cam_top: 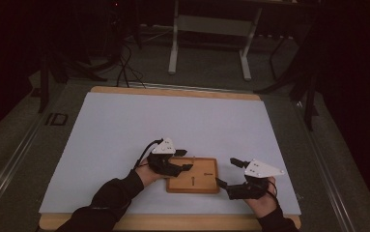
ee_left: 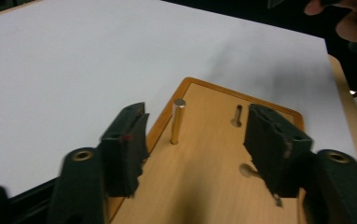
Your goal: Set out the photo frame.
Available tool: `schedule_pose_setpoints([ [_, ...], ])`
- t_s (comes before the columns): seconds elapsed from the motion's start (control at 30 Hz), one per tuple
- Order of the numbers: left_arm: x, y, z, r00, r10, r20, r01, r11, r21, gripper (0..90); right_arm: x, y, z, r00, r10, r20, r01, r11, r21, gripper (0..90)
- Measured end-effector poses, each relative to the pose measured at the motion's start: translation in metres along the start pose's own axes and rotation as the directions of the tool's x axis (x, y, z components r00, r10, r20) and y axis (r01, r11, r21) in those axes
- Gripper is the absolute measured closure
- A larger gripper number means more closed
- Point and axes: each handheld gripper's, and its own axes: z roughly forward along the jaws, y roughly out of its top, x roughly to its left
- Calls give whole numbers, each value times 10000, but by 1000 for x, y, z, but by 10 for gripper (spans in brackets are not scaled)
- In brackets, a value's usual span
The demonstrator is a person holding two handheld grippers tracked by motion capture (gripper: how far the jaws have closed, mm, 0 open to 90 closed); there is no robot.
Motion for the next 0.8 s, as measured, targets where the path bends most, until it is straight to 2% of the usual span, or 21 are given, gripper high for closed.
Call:
schedule_pose_setpoints([
  [0.03, 1, 0, 2, 10000, -3, -23, 3, 10000, 18, 421, 0, 0, 1, 10000, -38, -74, 39, 9999, 102, 112],
  [0.1, 1, 1, 6, 10000, 24, -61, -23, 9999, 99, 462, 2, -1, 1, 9999, -77, 84, 77, 10000, 5, 112],
  [0.13, 1, 1, 8, 10000, 39, -51, -38, 10000, 84, 490, 2, -1, 1, 10000, -55, -30, 55, 10000, 75, 112],
  [0.37, 4, 1, 22, 9999, 149, 34, -150, 9986, 499, 611, 4, -3, -6, 9999, -156, 56, 156, 9999, -65, 155],
  [0.63, 6, 6, 28, 9998, 203, 44, -205, 9990, 408, 713, 1, -10, -10, 9999, -116, -71, 118, 9998, 179, 190],
  [0.73, 5, 7, 30, 9997, 251, 68, -254, 9985, 479, 720, 1, -12, -9, 9997, -184, -143, 188, 9995, 271, 215],
  [0.8, 5, 7, 31, 9998, 212, 10, -212, 9984, 515, 782, 2, -13, -8, 9995, -233, -222, 240, 9991, 343, 222],
])
